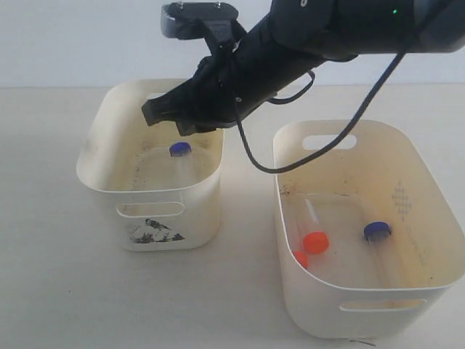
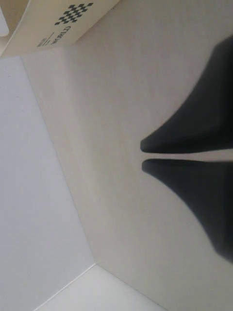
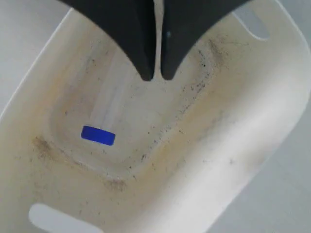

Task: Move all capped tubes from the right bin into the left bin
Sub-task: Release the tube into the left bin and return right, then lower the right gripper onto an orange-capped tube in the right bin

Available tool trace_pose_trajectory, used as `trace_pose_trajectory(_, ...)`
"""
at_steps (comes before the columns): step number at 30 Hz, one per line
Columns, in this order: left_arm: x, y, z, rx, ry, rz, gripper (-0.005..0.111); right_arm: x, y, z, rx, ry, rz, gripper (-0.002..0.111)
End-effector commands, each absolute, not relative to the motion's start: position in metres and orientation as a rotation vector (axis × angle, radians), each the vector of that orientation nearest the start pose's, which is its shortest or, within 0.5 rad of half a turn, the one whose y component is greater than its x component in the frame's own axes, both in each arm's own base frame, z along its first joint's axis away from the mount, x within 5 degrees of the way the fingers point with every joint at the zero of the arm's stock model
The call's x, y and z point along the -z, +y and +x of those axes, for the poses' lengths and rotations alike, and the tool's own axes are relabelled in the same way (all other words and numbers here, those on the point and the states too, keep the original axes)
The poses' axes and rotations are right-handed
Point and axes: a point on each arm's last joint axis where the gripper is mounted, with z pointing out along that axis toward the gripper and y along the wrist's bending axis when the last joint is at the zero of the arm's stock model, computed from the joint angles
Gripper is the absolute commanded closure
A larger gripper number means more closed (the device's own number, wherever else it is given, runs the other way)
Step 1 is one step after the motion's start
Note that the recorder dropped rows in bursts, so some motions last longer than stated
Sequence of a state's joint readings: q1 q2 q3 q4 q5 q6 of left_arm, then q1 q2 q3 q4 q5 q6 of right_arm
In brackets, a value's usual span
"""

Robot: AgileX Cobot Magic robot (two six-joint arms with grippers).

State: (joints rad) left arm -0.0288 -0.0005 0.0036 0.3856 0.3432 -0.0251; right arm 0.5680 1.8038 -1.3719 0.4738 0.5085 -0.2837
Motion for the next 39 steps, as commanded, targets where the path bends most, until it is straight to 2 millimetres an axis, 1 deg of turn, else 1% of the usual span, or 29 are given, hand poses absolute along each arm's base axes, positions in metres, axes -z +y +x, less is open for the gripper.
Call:
trace_pose_trajectory(1,-0.185,0.01,0.054,-0.323,1.796,0.237,0.102,-0.291,0.229,0.323,-0.577,2.281,-0.652,0.109)
trace_pose_trajectory(4,-0.185,0.01,0.054,-0.323,1.796,0.237,0.102,-0.305,0.22,0.315,-0.549,2.305,-0.62,0.109)
trace_pose_trajectory(6,-0.185,0.01,0.054,-0.323,1.796,0.237,0.102,-0.311,0.212,0.311,-0.503,2.35,-0.551,0.109)
trace_pose_trajectory(8,-0.185,0.01,0.054,-0.323,1.796,0.237,0.102,-0.315,0.2,0.307,-0.38,2.394,-0.51,0.109)
trace_pose_trajectory(11,-0.185,0.01,0.054,-0.323,1.796,0.237,0.102,-0.319,0.177,0.296,-0.178,2.505,-0.375,0.109)
trace_pose_trajectory(13,-0.185,0.01,0.054,-0.323,1.796,0.237,0.102,-0.32,0.159,0.286,-0.026,2.585,-0.277,0.109)
trace_pose_trajectory(14,-0.185,0.01,0.054,-0.323,1.796,0.237,0.102,-0.319,0.153,0.28,0.012,2.617,-0.225,0.109)
trace_pose_trajectory(16,-0.185,0.01,0.054,-0.323,1.796,0.237,0.102,-0.315,0.146,0.27,0.057,2.685,-0.175,0.109)
trace_pose_trajectory(19,-0.185,0.01,0.054,-0.323,1.796,0.237,0.102,-0.306,0.146,0.263,0.043,2.768,-0.144,0.109)
trace_pose_trajectory(22,-0.185,0.01,0.054,-0.323,1.796,0.237,0.102,-0.295,0.148,0.264,0.041,2.801,-0.126,0.109)
trace_pose_trajectory(23,-0.185,0.01,0.054,-0.323,1.796,0.237,0.102,-0.284,0.147,0.265,0.073,2.825,-0.097,0.109)
trace_pose_trajectory(24,-0.185,0.01,0.054,-0.323,1.796,0.237,0.102,-0.278,0.147,0.265,0.091,2.84,-0.1,0.109)
trace_pose_trajectory(25,-0.185,0.01,0.054,-0.323,1.796,0.237,0.102,-0.267,0.146,0.264,0.105,2.857,-0.102,0.109)
trace_pose_trajectory(26,-0.185,0.01,0.054,-0.323,1.796,0.237,0.102,-0.263,0.146,0.263,0.103,2.858,-0.097,0.109)
trace_pose_trajectory(27,-0.185,0.01,0.054,-0.323,1.796,0.237,0.102,-0.253,0.145,0.26,0.097,2.865,-0.091,0.109)
trace_pose_trajectory(28,-0.185,0.01,0.054,-0.323,1.796,0.237,0.102,-0.249,0.144,0.259,0.093,2.865,-0.084,0.109)
trace_pose_trajectory(29,-0.185,0.01,0.054,-0.323,1.796,0.237,0.102,-0.24,0.139,0.259,0.068,2.878,-0.035,0.109)
trace_pose_trajectory(31,-0.185,0.01,0.054,-0.323,1.796,0.237,0.102,-0.231,0.125,0.263,-0.025,2.922,0.038,0.109)
trace_pose_trajectory(33,-0.185,0.01,0.054,-0.323,1.796,0.237,0.102,-0.227,0.112,0.271,-0.138,2.93,0.1,0.109)
trace_pose_trajectory(34,-0.185,0.01,0.054,-0.323,1.796,0.237,0.102,-0.227,0.11,0.273,-0.168,2.923,0.106,0.109)
trace_pose_trajectory(39,-0.185,0.01,0.054,-0.323,1.796,0.237,0.102,-0.228,0.112,0.275,-0.187,2.889,0.097,0.109)
